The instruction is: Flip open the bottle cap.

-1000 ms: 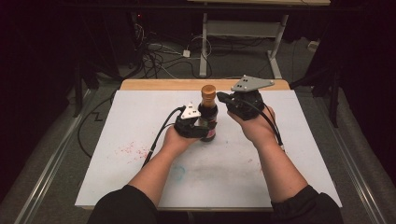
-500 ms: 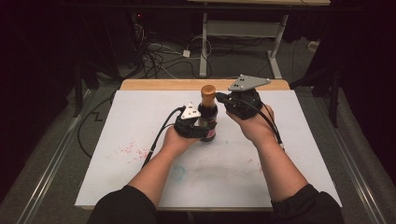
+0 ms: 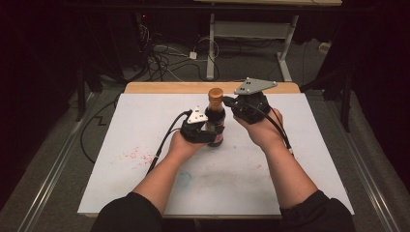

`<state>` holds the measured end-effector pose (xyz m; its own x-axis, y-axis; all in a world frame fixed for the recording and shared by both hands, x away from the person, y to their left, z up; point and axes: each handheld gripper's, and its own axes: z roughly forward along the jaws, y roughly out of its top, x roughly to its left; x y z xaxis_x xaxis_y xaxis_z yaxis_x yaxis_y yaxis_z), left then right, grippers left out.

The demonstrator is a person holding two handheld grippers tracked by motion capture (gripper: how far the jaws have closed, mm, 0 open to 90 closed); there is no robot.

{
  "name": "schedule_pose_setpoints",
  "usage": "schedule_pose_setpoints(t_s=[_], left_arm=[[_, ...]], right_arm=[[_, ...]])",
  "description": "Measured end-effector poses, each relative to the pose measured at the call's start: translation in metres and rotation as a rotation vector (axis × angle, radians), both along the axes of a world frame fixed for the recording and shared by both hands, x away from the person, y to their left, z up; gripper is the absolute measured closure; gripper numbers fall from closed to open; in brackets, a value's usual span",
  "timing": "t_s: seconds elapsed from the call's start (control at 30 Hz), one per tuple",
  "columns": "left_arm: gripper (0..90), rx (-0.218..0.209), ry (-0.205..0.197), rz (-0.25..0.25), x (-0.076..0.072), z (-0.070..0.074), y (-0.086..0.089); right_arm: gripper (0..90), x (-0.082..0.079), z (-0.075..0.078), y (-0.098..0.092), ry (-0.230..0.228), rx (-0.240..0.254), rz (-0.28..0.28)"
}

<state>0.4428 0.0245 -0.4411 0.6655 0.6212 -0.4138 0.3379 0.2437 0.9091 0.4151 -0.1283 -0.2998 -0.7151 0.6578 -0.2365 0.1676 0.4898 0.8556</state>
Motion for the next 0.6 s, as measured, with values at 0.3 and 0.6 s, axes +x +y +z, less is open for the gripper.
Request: schedule_pose_setpoints(t_s=[0.3,0.6], left_arm=[[29.2,-0.003,-0.004,0.004,-0.0005,-0.0004,-0.0002],[29.2,0.001,-0.002,0.009,-0.0011,0.0,-0.0008]], right_arm=[[90.0,0.0004,0.0014,0.0008,0.001,-0.008,-0.001],[90.0,0.0002,0.0035,0.0018,-0.003,0.006,-0.003]])
